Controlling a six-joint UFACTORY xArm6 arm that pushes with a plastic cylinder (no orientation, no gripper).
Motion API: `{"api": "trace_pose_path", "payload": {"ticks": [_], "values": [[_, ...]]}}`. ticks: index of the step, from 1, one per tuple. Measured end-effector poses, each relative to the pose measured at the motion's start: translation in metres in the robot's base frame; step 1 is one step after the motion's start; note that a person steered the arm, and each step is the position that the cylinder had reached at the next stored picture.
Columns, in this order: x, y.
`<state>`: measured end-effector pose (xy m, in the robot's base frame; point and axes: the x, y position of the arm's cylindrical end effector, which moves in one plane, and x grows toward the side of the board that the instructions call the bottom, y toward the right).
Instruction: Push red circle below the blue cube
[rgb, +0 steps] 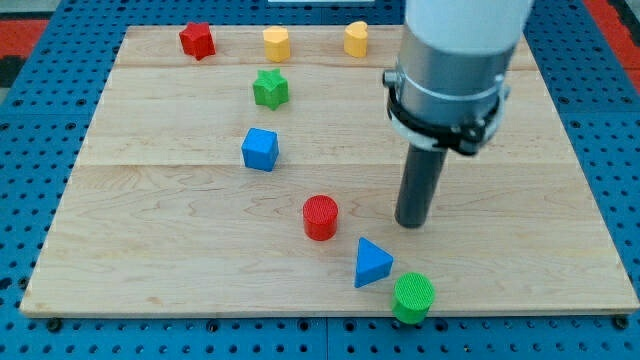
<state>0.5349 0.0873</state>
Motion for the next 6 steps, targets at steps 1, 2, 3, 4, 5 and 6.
{"api": "trace_pose_path", "payload": {"ticks": [1,2,3,4,5,6], "values": [[-0.008,-0.052],[-0.017,-0.079],[-0.014,-0.079],[0.003,-0.075],[-0.004,-0.133],[-0.022,-0.145]]}}
